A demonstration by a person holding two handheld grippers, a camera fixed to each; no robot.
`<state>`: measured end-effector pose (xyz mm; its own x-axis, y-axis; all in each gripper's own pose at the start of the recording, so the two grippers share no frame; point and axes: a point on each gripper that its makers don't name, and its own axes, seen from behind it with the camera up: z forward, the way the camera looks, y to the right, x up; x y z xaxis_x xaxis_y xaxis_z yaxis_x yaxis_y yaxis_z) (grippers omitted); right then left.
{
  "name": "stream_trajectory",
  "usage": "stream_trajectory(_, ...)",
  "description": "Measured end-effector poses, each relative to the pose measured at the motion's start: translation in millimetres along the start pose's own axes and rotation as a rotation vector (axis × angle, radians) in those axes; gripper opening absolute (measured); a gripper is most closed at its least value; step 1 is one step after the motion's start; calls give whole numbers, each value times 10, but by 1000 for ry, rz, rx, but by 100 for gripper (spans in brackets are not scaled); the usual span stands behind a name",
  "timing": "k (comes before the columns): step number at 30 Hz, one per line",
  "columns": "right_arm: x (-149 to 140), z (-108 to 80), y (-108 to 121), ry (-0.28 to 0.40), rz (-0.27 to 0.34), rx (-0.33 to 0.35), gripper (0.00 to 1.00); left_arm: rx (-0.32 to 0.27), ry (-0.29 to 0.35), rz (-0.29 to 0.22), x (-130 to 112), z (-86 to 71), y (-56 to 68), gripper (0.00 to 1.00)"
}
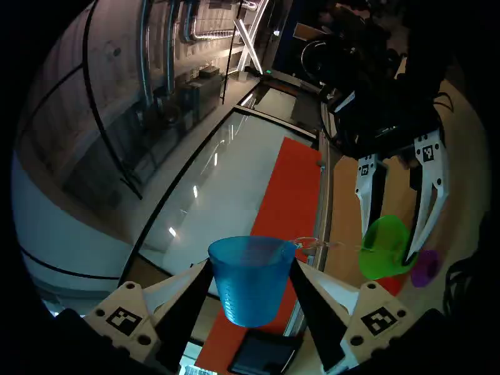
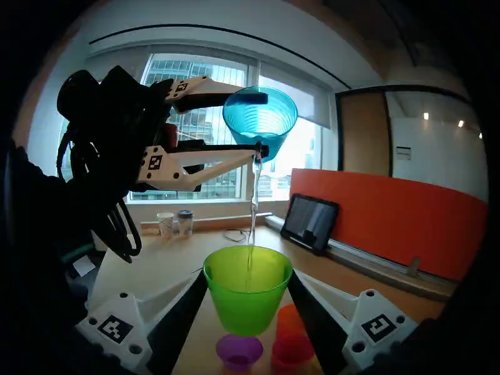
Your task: Pour water
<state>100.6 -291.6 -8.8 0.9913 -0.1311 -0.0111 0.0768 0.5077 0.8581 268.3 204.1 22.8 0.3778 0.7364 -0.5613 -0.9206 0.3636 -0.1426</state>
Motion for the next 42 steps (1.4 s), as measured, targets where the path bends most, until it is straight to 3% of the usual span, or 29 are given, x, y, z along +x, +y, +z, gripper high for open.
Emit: stream_trajectory(42,99,3,60,14,-12,-11,91,24,21,178,167,5,-96,85)
